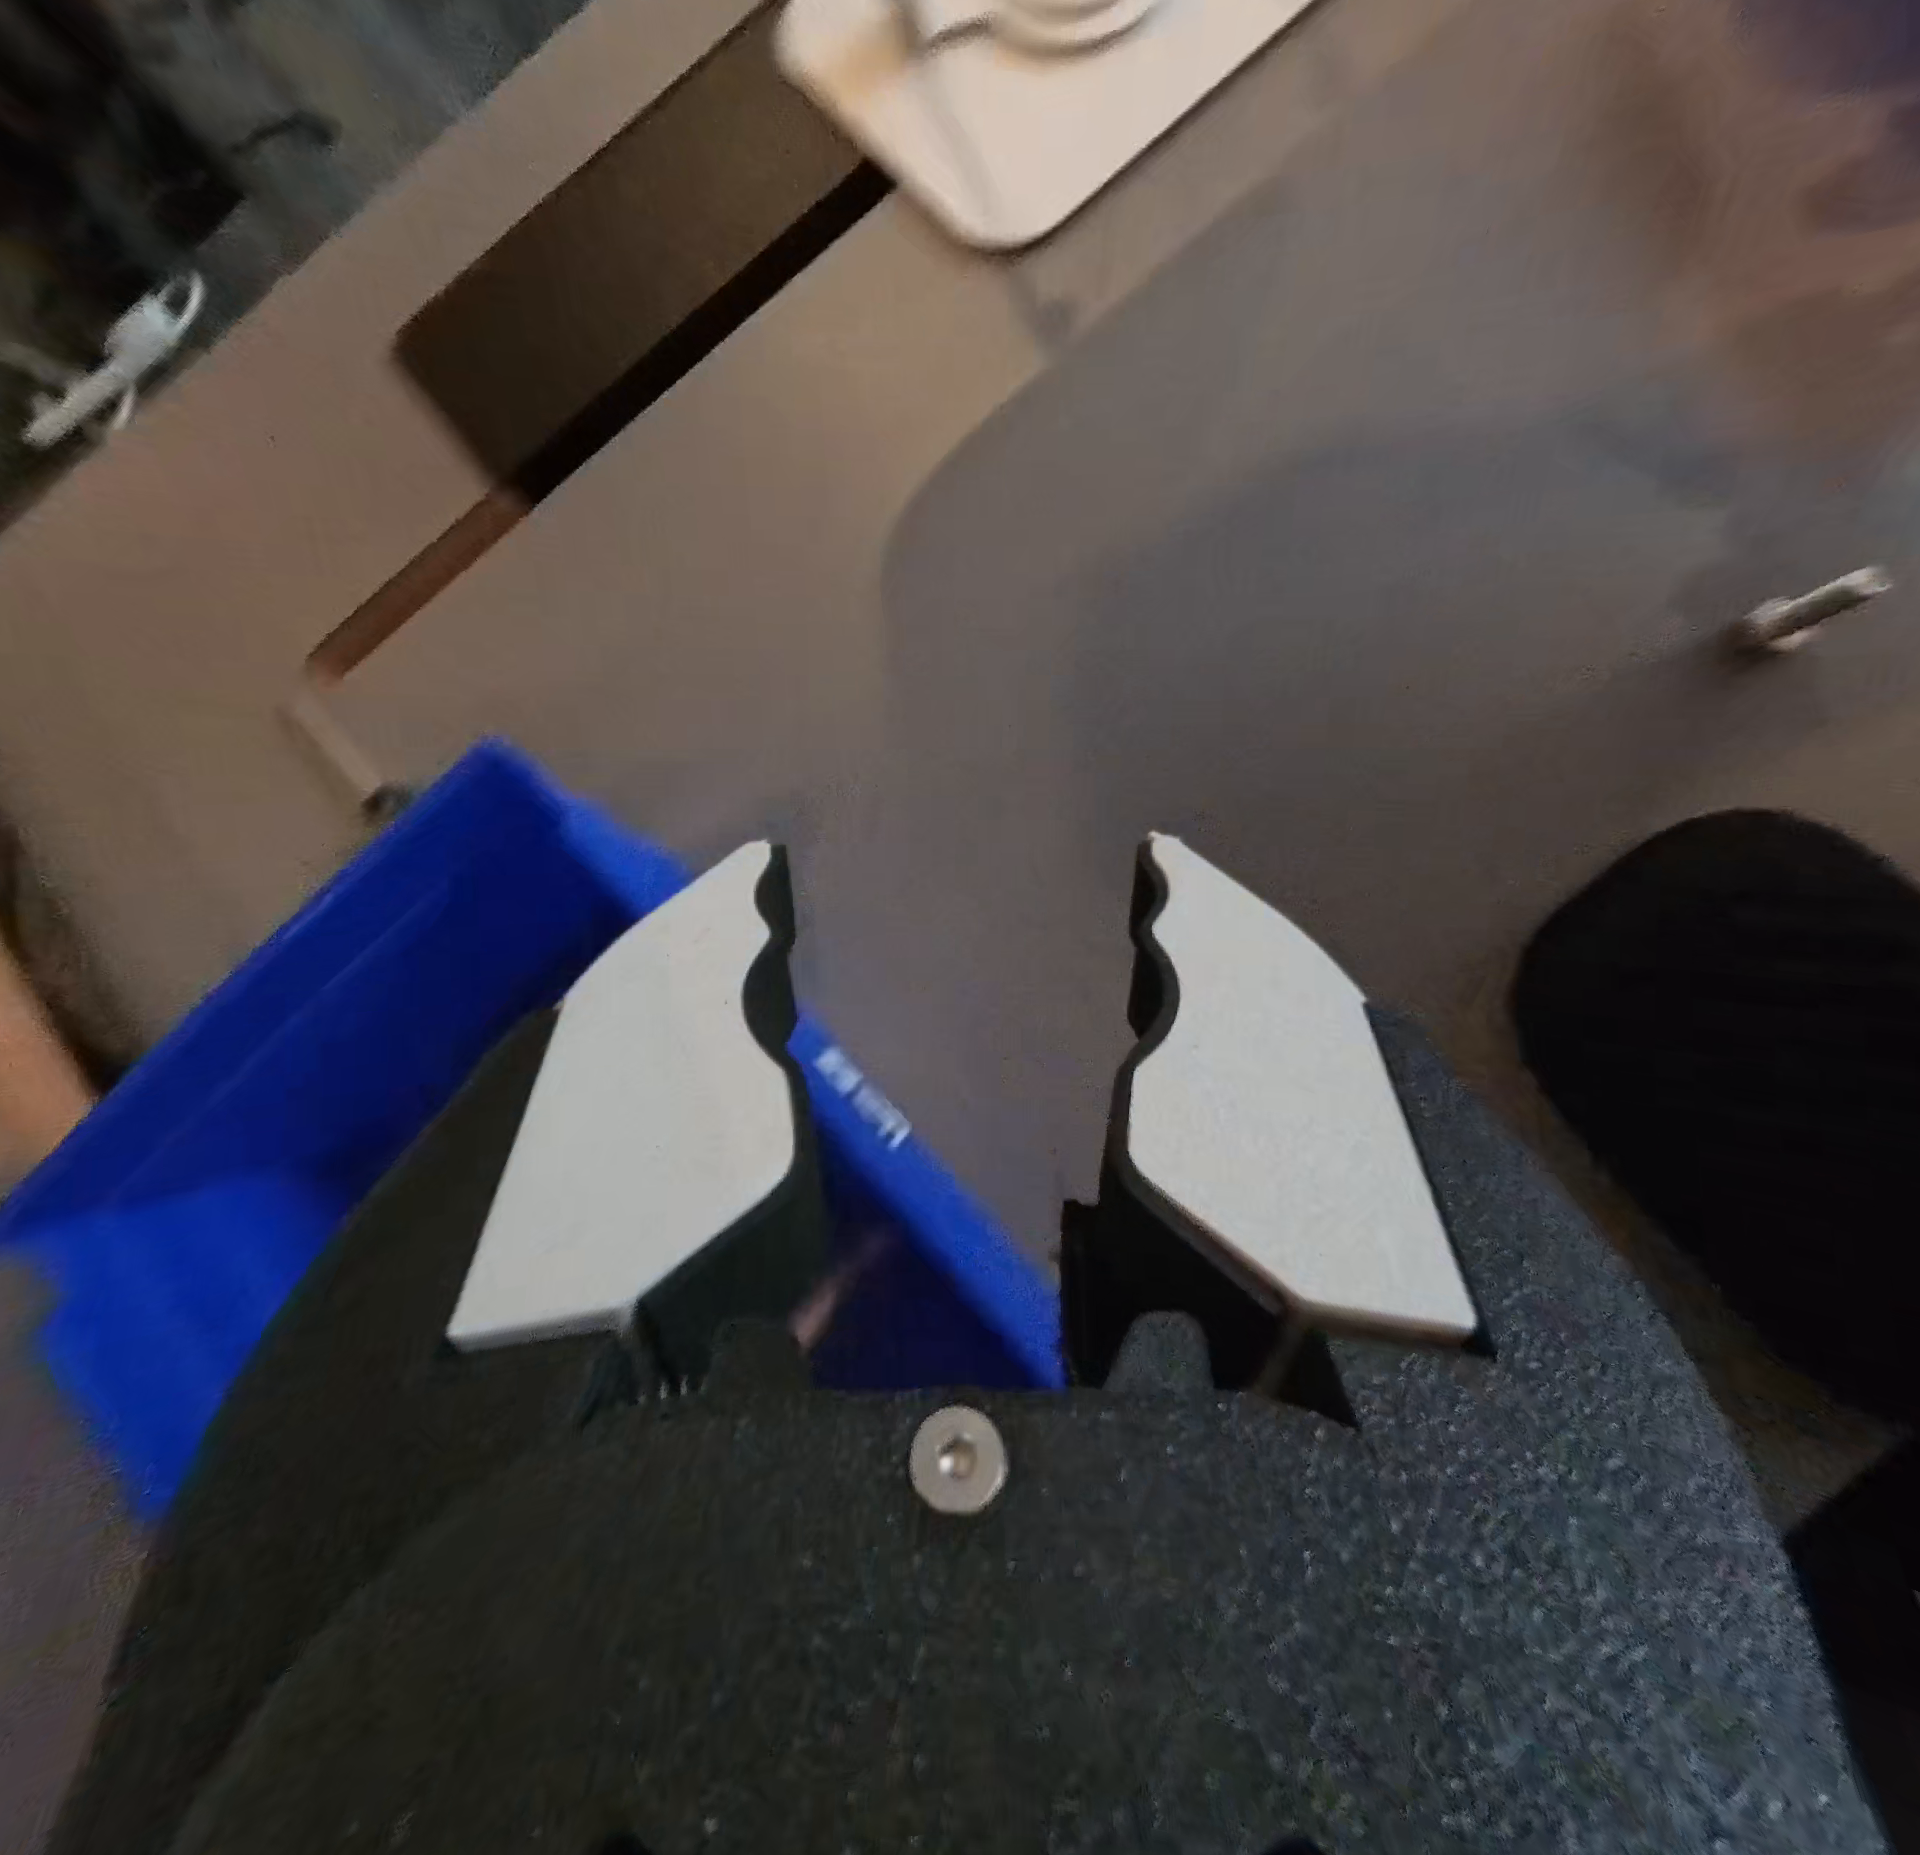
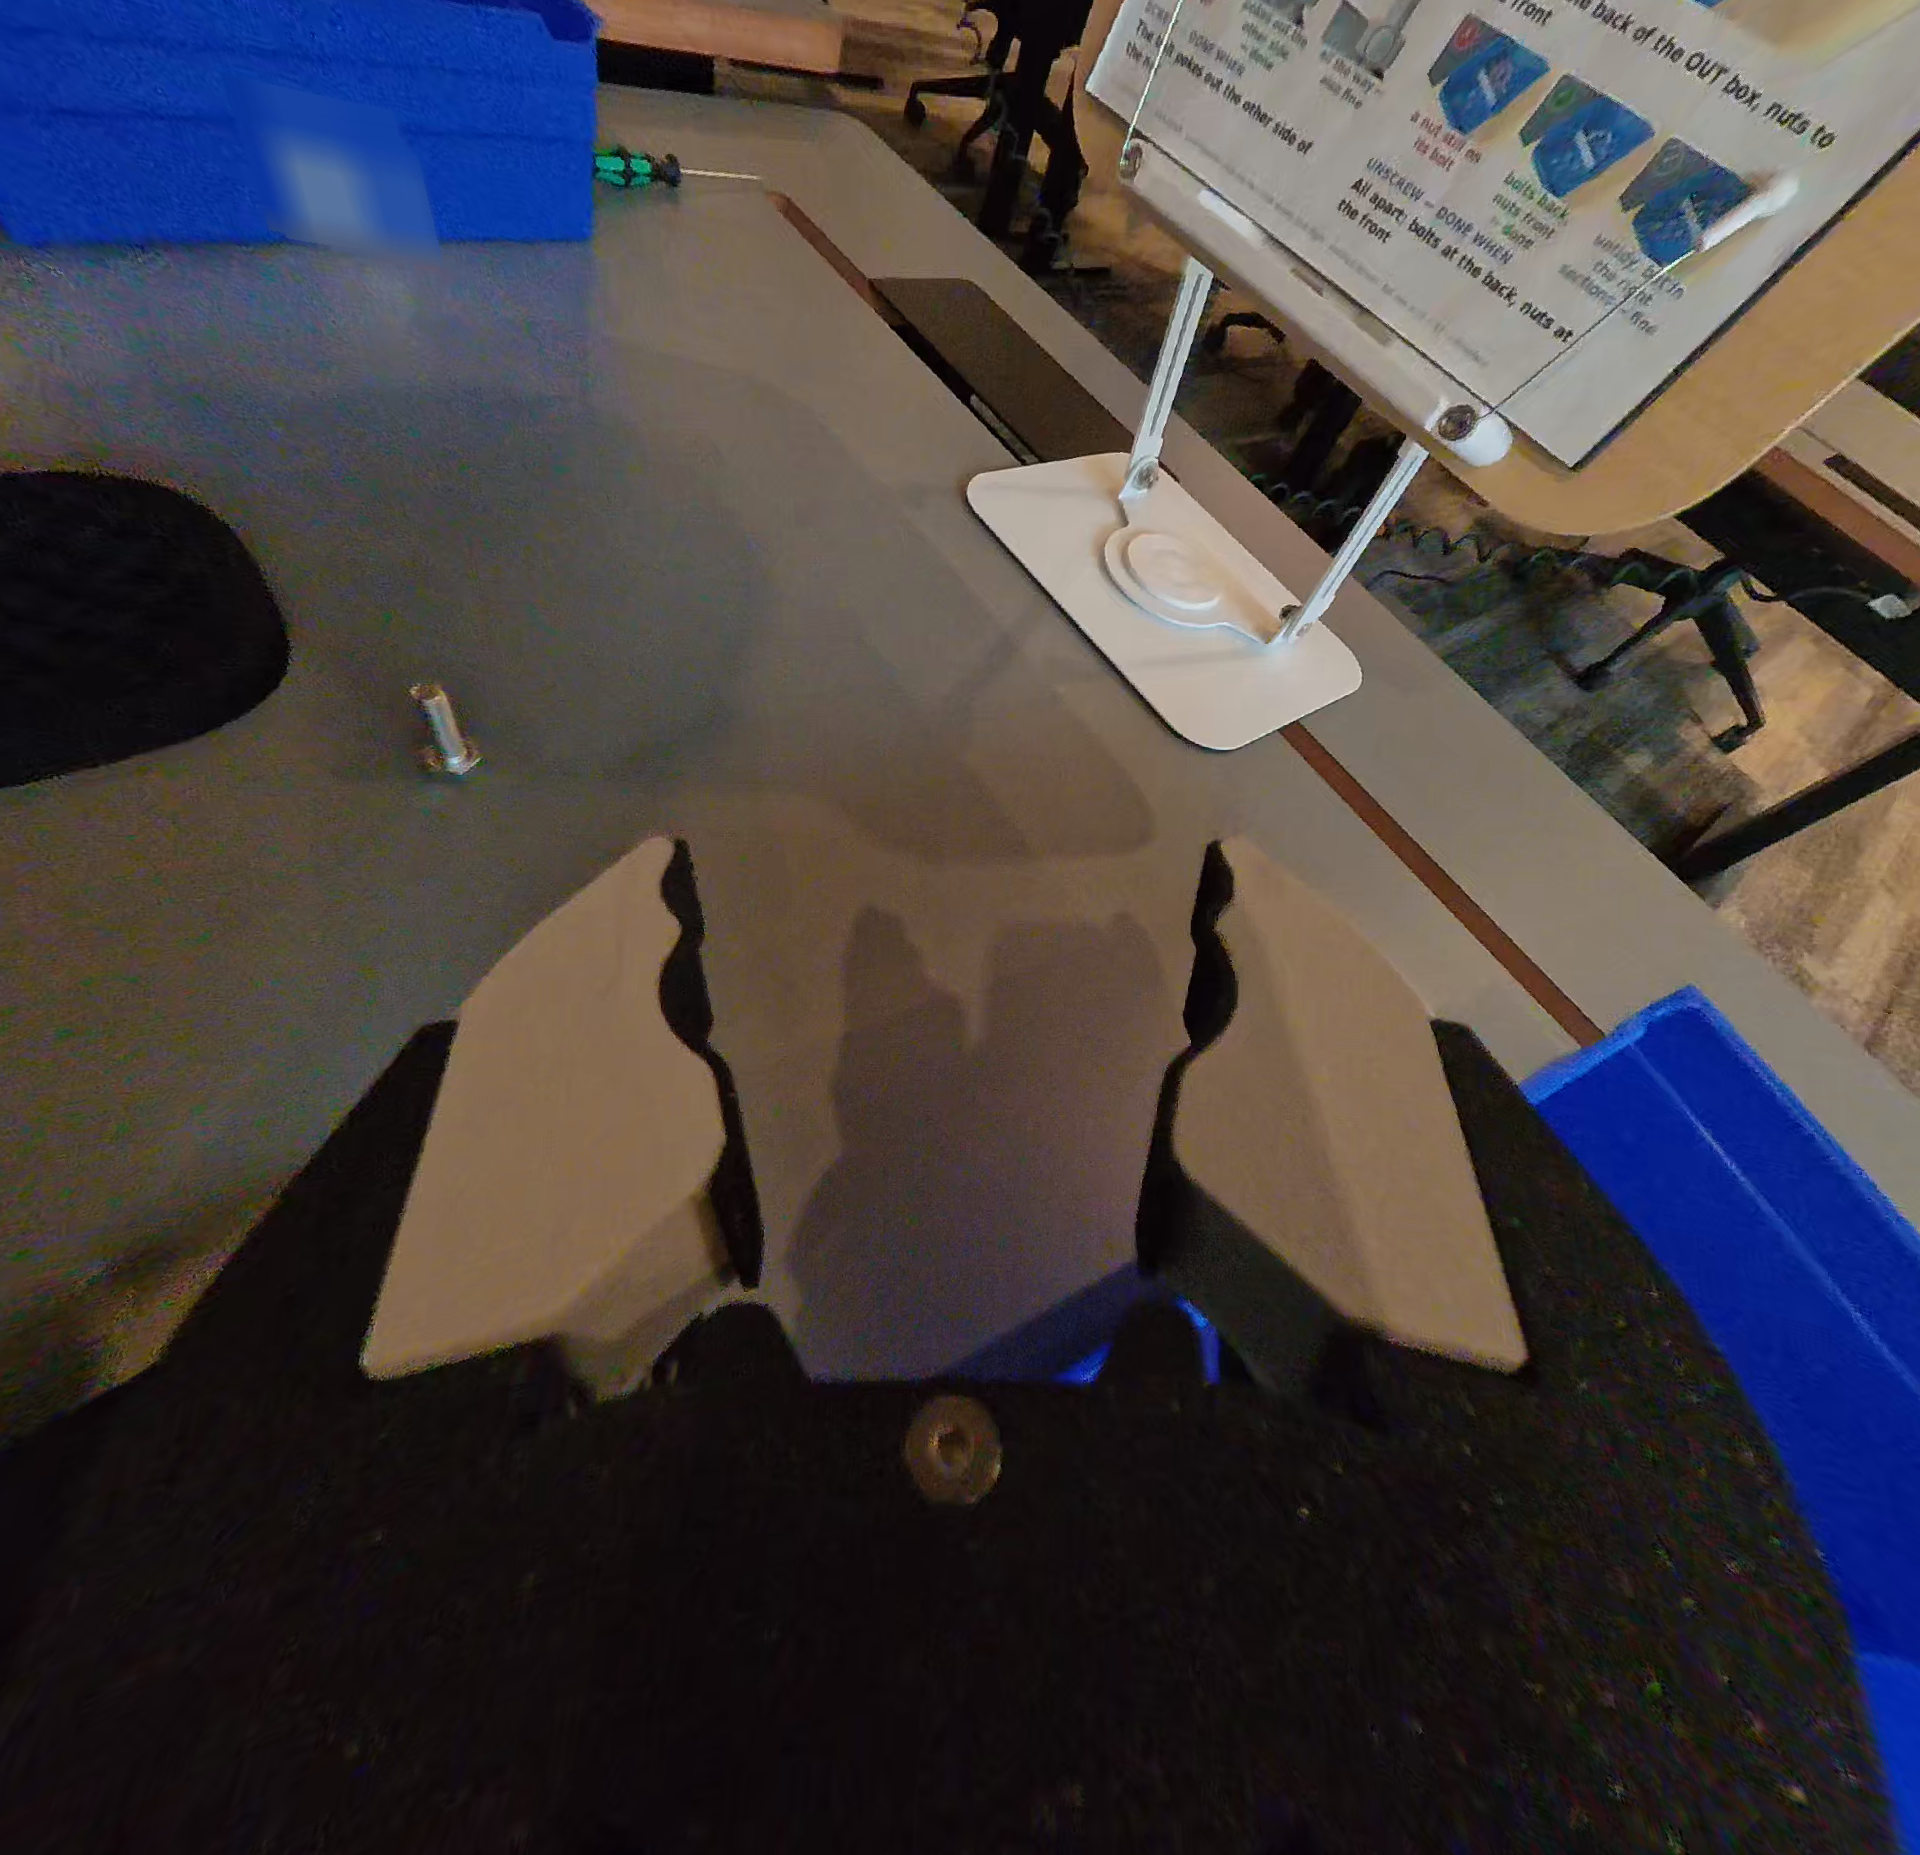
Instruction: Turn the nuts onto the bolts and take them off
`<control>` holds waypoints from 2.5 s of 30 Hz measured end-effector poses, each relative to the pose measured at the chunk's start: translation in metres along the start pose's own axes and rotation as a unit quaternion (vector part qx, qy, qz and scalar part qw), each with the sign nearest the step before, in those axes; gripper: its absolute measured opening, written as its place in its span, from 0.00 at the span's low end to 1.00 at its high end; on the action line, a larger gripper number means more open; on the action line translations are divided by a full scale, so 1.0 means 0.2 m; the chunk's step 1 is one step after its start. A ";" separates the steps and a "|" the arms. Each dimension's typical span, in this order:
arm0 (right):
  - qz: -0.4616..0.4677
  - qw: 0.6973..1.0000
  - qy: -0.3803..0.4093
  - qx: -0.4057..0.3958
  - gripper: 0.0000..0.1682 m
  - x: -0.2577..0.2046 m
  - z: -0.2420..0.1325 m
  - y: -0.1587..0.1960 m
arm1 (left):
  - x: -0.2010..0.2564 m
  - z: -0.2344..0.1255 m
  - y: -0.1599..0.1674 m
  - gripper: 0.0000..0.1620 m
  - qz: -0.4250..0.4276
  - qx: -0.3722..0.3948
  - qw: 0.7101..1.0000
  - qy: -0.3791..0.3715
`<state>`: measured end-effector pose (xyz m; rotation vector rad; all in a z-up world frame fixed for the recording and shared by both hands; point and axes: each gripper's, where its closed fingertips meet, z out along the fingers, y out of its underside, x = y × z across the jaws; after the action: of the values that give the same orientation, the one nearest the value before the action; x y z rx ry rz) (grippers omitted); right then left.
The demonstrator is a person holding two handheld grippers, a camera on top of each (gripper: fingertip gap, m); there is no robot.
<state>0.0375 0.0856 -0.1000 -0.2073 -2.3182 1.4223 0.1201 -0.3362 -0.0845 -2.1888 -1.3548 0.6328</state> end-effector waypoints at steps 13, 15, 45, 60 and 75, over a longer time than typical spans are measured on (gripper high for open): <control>-0.023 0.999 0.009 0.043 0.49 0.02 0.06 -0.05 | -0.59 -0.08 0.54 0.36 -0.058 -0.164 0.985 -0.008; -0.019 0.999 0.011 0.044 0.49 0.03 0.08 -0.05 | -0.64 -0.08 0.60 0.33 -0.058 -0.190 0.980 -0.009; -0.043 0.998 0.024 0.039 0.47 0.05 0.05 -0.02 | -0.88 0.21 1.07 0.23 -0.128 -0.456 0.881 -0.015; -0.049 0.998 0.027 0.034 0.45 0.05 0.05 -0.01 | -0.87 0.27 1.10 0.16 -0.151 -0.450 0.880 0.012; -0.050 0.998 0.025 0.040 0.45 0.05 0.04 -0.03 | -0.83 0.21 0.96 0.11 -0.121 -0.400 0.908 0.035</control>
<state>0.0256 0.0793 -0.0964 -0.1023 -2.1950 1.4396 0.1588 -0.5547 -0.2140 -2.5147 -2.0539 -0.1464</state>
